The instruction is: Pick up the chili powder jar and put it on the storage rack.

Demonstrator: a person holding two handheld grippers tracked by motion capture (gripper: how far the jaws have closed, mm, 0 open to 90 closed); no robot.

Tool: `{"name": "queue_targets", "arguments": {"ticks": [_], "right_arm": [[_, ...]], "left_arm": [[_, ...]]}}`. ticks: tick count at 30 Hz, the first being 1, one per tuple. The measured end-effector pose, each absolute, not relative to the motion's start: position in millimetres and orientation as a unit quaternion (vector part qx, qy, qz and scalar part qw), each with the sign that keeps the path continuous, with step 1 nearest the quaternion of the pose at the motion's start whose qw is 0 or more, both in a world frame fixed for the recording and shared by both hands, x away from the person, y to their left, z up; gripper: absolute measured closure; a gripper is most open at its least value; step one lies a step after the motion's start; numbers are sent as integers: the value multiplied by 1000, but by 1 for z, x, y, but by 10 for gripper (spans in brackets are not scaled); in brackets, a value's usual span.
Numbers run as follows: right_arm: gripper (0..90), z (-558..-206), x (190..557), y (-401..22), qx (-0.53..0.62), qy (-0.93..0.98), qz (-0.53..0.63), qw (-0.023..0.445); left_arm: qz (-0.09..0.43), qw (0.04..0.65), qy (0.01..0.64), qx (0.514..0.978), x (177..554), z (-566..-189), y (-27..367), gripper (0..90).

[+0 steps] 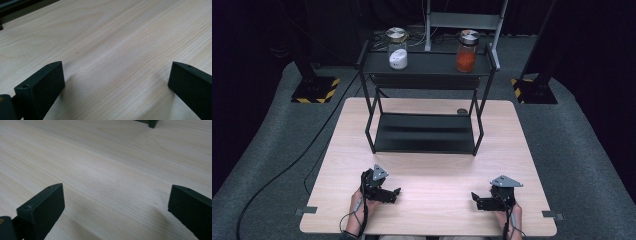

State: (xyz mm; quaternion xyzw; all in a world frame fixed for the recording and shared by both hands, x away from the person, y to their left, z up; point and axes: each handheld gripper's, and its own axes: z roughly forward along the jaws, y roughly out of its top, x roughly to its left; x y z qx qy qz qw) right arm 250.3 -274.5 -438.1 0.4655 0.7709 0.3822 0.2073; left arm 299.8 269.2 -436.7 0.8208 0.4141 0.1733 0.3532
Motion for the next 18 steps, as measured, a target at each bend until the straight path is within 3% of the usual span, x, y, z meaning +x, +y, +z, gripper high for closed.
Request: {"name": "queue_targets", "arguments": {"ticks": [18], "right_arm": [[0,-439,248,-275,466,768,386,211]], "left_arm": [[176,352,412,821,299,-437,269,1]]}}
